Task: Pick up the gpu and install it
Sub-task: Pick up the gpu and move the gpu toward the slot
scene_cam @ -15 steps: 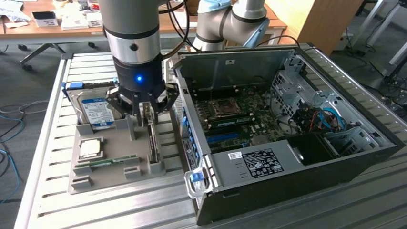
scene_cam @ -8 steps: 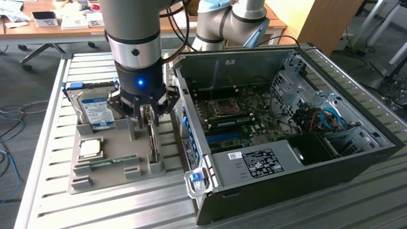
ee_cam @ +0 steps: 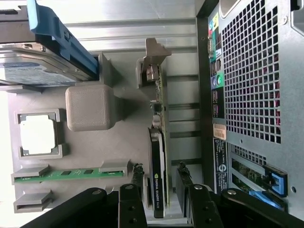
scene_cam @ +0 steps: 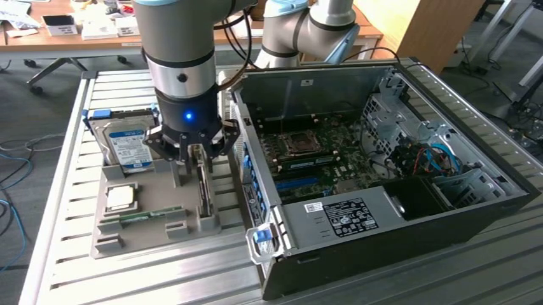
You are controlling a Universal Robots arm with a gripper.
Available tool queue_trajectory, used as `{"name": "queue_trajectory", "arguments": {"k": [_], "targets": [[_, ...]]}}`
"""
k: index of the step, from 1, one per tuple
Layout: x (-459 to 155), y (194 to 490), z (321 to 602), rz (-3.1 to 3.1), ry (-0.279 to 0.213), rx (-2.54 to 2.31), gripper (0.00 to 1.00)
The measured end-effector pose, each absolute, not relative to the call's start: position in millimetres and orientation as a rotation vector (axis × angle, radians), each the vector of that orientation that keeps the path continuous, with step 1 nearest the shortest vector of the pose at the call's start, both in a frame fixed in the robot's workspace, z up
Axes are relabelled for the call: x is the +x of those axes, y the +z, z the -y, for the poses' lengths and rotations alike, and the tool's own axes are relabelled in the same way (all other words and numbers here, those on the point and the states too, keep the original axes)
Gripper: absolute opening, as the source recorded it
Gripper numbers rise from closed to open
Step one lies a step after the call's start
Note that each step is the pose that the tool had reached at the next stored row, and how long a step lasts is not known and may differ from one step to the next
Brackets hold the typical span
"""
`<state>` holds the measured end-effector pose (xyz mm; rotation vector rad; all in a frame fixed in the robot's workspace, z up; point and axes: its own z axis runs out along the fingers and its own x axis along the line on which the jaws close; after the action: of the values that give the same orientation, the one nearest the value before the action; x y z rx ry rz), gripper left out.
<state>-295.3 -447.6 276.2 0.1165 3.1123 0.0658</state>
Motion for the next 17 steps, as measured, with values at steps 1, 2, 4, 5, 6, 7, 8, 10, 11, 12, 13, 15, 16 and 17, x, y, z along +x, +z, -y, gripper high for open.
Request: {"name": "queue_trajectory", "arguments": {"k": [1,2,4,5,6,7,8,10,11,12,13,15,16,17], "targets": [[-295.3,274.6,447.6,-3.112,0.066,0.116,0.42],[-295.3,273.1,447.6,-3.112,0.066,0.116,0.42],[-295.3,270.2,447.7,-3.112,0.066,0.116,0.42],[-295.3,268.8,447.7,-3.112,0.066,0.116,0.42],[-295.3,267.4,447.6,-3.112,0.066,0.116,0.42],[-295.3,266.4,447.6,-3.112,0.066,0.116,0.42],[-295.3,265.6,447.6,-3.112,0.066,0.116,0.42],[-295.3,265.5,447.7,-3.112,0.066,0.116,0.42],[-295.3,265.5,447.6,-3.112,0.067,0.117,0.42],[-295.3,265.4,447.7,-3.112,0.071,0.116,0.42],[-295.2,265.0,447.7,-3.112,0.076,0.116,0.42],[-295.3,264.4,447.6,-3.112,0.084,0.117,0.42],[-295.3,264.1,447.6,-3.112,0.086,0.117,0.42],[-295.3,263.6,447.6,-3.112,0.086,0.117,0.42]]}}
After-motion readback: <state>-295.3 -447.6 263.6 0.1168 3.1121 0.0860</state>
